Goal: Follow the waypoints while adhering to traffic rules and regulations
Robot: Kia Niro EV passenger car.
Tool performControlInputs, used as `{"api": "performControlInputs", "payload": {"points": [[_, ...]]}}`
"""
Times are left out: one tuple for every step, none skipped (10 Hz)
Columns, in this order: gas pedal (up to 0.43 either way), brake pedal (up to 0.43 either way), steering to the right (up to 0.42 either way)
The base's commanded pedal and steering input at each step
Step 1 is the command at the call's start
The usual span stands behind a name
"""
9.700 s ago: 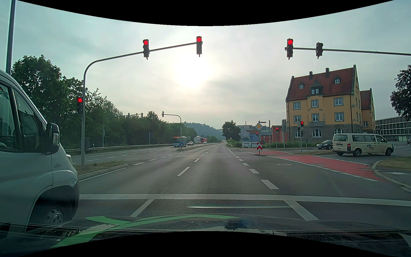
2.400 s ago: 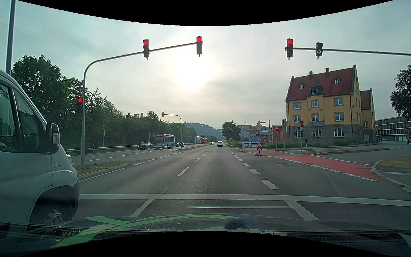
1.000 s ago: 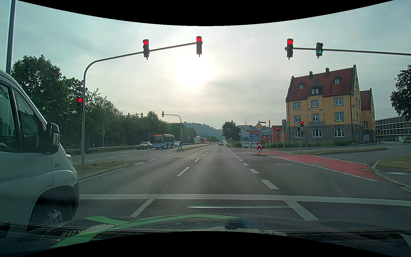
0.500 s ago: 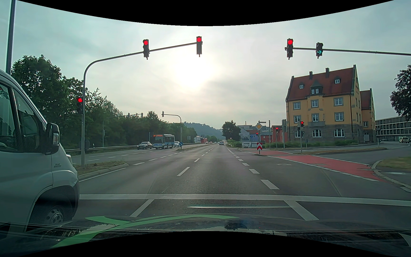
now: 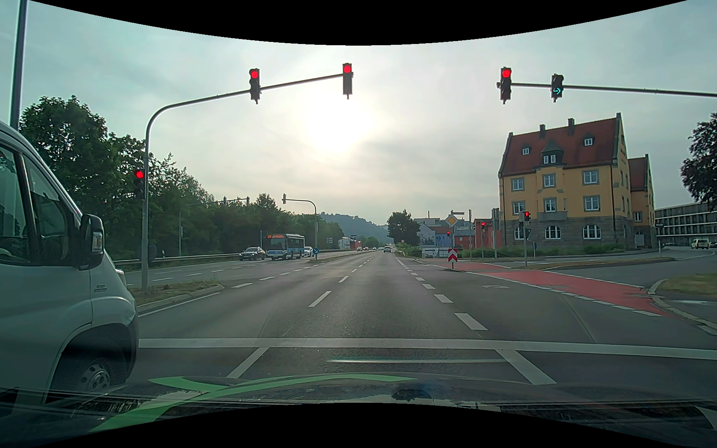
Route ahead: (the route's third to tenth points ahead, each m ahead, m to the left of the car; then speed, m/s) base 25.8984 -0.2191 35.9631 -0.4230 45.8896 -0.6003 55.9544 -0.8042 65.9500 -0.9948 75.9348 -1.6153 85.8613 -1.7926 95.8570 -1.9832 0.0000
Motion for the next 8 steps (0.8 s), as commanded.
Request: {"api": "performControlInputs", "payload": {"points": [[0.0, 0.299, -0.014], [0.0, 0.299, -0.014], [0.0, 0.299, -0.014], [0.0, 0.299, -0.014], [0.0, 0.299, -0.014], [0.0, 0.299, -0.014], [0.0, 0.299, -0.014], [0.0, 0.305, -0.014]]}}
